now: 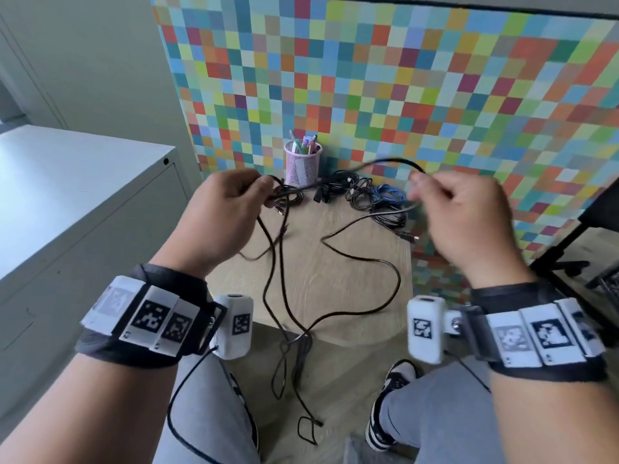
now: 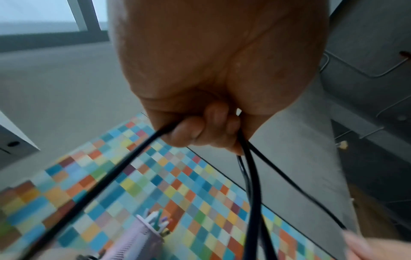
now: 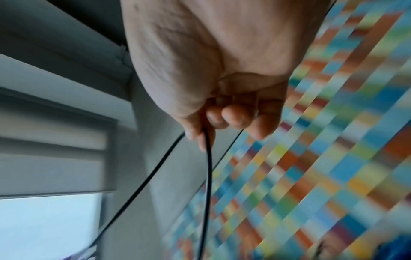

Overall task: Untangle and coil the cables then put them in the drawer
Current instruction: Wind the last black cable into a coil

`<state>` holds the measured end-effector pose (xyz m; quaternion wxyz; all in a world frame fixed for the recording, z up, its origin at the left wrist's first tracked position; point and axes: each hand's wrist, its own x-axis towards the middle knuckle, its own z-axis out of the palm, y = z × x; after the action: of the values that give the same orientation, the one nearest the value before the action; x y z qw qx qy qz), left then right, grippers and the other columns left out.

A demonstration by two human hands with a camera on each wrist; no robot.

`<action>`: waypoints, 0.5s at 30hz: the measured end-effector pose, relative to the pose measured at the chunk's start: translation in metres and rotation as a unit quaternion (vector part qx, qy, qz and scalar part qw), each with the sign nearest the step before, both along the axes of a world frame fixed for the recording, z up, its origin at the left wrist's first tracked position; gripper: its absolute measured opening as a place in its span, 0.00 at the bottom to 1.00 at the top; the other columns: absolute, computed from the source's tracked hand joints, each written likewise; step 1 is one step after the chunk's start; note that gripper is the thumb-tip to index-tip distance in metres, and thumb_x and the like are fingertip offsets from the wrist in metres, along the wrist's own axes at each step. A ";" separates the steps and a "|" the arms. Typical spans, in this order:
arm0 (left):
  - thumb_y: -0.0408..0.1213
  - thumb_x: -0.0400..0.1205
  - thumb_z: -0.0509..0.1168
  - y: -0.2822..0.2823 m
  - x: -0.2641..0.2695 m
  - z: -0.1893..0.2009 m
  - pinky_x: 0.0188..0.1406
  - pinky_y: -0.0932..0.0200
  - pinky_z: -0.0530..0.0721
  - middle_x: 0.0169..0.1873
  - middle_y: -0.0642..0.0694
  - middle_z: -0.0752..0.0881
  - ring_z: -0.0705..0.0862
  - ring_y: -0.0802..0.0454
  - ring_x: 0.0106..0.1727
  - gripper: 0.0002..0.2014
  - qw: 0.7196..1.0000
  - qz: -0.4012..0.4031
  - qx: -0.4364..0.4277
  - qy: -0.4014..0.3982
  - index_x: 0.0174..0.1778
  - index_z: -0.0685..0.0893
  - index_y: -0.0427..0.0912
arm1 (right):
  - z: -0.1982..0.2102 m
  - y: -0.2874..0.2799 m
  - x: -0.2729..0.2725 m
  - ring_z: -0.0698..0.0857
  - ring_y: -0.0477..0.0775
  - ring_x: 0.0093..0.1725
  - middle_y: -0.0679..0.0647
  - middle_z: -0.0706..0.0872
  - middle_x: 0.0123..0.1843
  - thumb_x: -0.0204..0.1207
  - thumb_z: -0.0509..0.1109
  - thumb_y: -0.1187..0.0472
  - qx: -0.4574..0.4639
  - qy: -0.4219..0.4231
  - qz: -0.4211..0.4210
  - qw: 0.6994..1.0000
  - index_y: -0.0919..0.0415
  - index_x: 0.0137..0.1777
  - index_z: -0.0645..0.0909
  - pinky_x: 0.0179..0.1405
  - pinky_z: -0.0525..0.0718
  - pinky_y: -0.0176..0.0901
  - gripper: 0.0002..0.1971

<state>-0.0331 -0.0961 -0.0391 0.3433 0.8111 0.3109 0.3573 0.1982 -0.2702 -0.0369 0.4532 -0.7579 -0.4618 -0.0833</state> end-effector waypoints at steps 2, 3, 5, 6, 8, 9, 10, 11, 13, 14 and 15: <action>0.47 0.91 0.61 0.005 -0.003 -0.002 0.33 0.53 0.71 0.29 0.37 0.80 0.72 0.49 0.30 0.19 1.000 0.018 0.007 0.004 0.35 0.85 0.45 | -0.002 -0.011 0.019 0.84 0.49 0.38 0.50 0.86 0.36 0.85 0.72 0.55 -0.055 -0.009 -0.057 0.997 0.54 0.54 0.92 0.43 0.82 0.39 0.08; 0.47 0.91 0.60 0.003 0.000 -0.002 0.33 0.54 0.70 0.30 0.35 0.80 0.72 0.50 0.29 0.19 1.000 0.022 0.016 0.006 0.36 0.85 0.44 | -0.003 -0.013 0.020 0.86 0.52 0.48 0.52 0.88 0.48 0.83 0.73 0.58 -0.078 -0.011 -0.065 0.995 0.52 0.63 0.90 0.55 0.85 0.45 0.11; 0.46 0.91 0.60 -0.008 0.009 0.002 0.30 0.54 0.68 0.28 0.41 0.77 0.68 0.54 0.27 0.19 0.999 0.013 0.039 0.011 0.38 0.84 0.40 | -0.004 -0.009 0.008 0.83 0.48 0.65 0.49 0.85 0.67 0.80 0.74 0.63 -0.073 -0.022 -0.007 0.997 0.49 0.77 0.80 0.72 0.79 0.45 0.25; 0.46 0.91 0.60 -0.014 0.015 0.003 0.29 0.55 0.67 0.26 0.47 0.74 0.66 0.56 0.26 0.19 0.999 0.005 0.050 0.016 0.38 0.83 0.39 | -0.002 -0.004 -0.007 0.81 0.46 0.69 0.47 0.84 0.70 0.80 0.75 0.62 -0.059 -0.037 0.036 0.997 0.50 0.80 0.78 0.75 0.76 0.40 0.28; 0.46 0.91 0.61 -0.024 0.025 0.007 0.26 0.58 0.65 0.23 0.53 0.69 0.65 0.57 0.25 0.19 0.998 -0.019 0.061 0.019 0.35 0.80 0.42 | 0.000 0.009 -0.038 0.84 0.46 0.67 0.44 0.87 0.65 0.81 0.74 0.55 -0.051 -0.069 0.116 0.990 0.50 0.77 0.79 0.72 0.78 0.41 0.25; 0.46 0.91 0.62 -0.027 0.028 0.009 0.26 0.57 0.65 0.23 0.53 0.70 0.65 0.57 0.26 0.18 0.998 -0.033 0.061 0.013 0.35 0.80 0.43 | 0.000 0.015 -0.050 0.87 0.46 0.59 0.41 0.89 0.56 0.81 0.74 0.51 -0.059 -0.075 0.140 0.986 0.49 0.73 0.81 0.64 0.81 0.43 0.20; 0.45 0.91 0.62 -0.029 0.030 0.010 0.27 0.55 0.66 0.24 0.50 0.71 0.66 0.57 0.27 0.18 0.997 -0.043 0.059 0.006 0.35 0.81 0.44 | -0.001 0.021 -0.059 0.87 0.43 0.48 0.38 0.88 0.45 0.83 0.73 0.49 -0.074 -0.072 0.151 0.983 0.47 0.65 0.83 0.53 0.82 0.44 0.13; 0.45 0.91 0.62 -0.030 0.029 0.011 0.28 0.53 0.67 0.24 0.48 0.72 0.66 0.56 0.27 0.18 0.997 -0.048 0.054 -0.001 0.35 0.81 0.45 | -0.001 0.026 -0.064 0.83 0.41 0.38 0.39 0.84 0.35 0.84 0.71 0.48 -0.086 -0.061 0.164 0.981 0.47 0.55 0.83 0.42 0.80 0.44 0.06; 0.44 0.91 0.61 -0.028 0.025 0.011 0.27 0.55 0.67 0.22 0.54 0.72 0.67 0.57 0.26 0.18 0.998 -0.051 0.033 -0.018 0.34 0.81 0.47 | -0.002 0.031 -0.062 0.80 0.45 0.32 0.45 0.82 0.30 0.86 0.69 0.50 -0.085 -0.047 0.181 0.979 0.52 0.43 0.83 0.34 0.77 0.48 0.11; 0.44 0.91 0.61 -0.027 0.021 0.011 0.28 0.55 0.68 0.21 0.56 0.73 0.68 0.57 0.26 0.18 0.998 -0.052 0.017 -0.022 0.35 0.82 0.45 | -0.001 0.031 -0.060 0.82 0.48 0.34 0.47 0.85 0.32 0.87 0.68 0.50 -0.081 -0.042 0.190 0.978 0.54 0.42 0.85 0.36 0.80 0.50 0.13; 0.45 0.91 0.61 -0.025 0.019 0.008 0.30 0.54 0.69 0.22 0.57 0.73 0.69 0.56 0.26 0.18 0.998 -0.054 0.000 -0.024 0.37 0.84 0.43 | -0.001 0.030 -0.057 0.84 0.49 0.36 0.48 0.87 0.34 0.88 0.67 0.51 -0.077 -0.034 0.194 0.977 0.54 0.42 0.86 0.39 0.82 0.51 0.14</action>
<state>-0.0144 -0.1211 -0.0306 0.3695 0.8180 0.2578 0.3576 0.1415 -0.2400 -0.0375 0.3852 -0.6828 -0.6206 0.0162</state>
